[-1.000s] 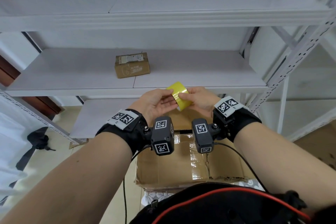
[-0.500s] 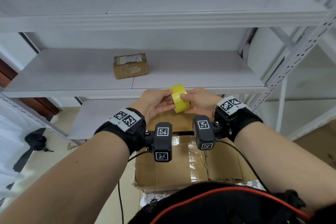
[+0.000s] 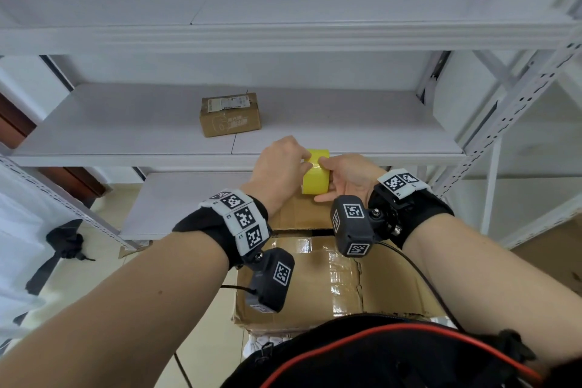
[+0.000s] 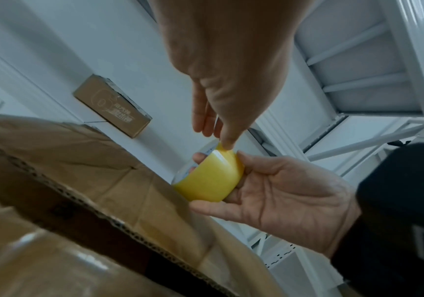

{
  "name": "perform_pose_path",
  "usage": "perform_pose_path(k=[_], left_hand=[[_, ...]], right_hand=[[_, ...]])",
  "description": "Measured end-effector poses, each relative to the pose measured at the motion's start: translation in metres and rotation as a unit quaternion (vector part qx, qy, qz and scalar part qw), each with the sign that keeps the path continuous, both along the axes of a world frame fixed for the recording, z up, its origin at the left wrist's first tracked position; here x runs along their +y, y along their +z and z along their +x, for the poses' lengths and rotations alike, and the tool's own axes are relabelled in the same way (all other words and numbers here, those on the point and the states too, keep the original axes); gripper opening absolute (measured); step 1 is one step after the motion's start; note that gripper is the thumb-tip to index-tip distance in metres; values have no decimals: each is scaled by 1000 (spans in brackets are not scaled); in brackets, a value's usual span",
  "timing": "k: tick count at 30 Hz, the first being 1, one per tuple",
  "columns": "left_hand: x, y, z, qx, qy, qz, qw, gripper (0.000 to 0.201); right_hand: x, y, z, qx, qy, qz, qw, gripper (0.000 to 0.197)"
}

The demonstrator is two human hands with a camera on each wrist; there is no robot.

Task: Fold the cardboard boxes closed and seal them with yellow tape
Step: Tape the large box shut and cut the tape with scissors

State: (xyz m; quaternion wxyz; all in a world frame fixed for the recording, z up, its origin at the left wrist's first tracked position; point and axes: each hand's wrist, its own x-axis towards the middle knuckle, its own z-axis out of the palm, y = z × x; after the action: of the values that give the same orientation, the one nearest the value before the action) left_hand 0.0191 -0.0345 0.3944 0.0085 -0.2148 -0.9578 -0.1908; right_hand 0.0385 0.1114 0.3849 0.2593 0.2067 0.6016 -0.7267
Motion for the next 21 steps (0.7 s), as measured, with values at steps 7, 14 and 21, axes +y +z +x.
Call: perform_pose_path(k=[7, 14, 21], left_hand=[[-6, 0, 1, 27, -51, -56, 997, 26], [-7, -1, 2, 62, -57, -65, 994, 29], [-9, -3, 0, 43, -27, -17, 999, 24]], right_hand=[[-3, 1, 2, -15, 0, -20, 1000, 26], [-10, 5, 1, -28, -22, -25, 999, 24], [-11, 5, 0, -28, -25, -43, 998, 26]])
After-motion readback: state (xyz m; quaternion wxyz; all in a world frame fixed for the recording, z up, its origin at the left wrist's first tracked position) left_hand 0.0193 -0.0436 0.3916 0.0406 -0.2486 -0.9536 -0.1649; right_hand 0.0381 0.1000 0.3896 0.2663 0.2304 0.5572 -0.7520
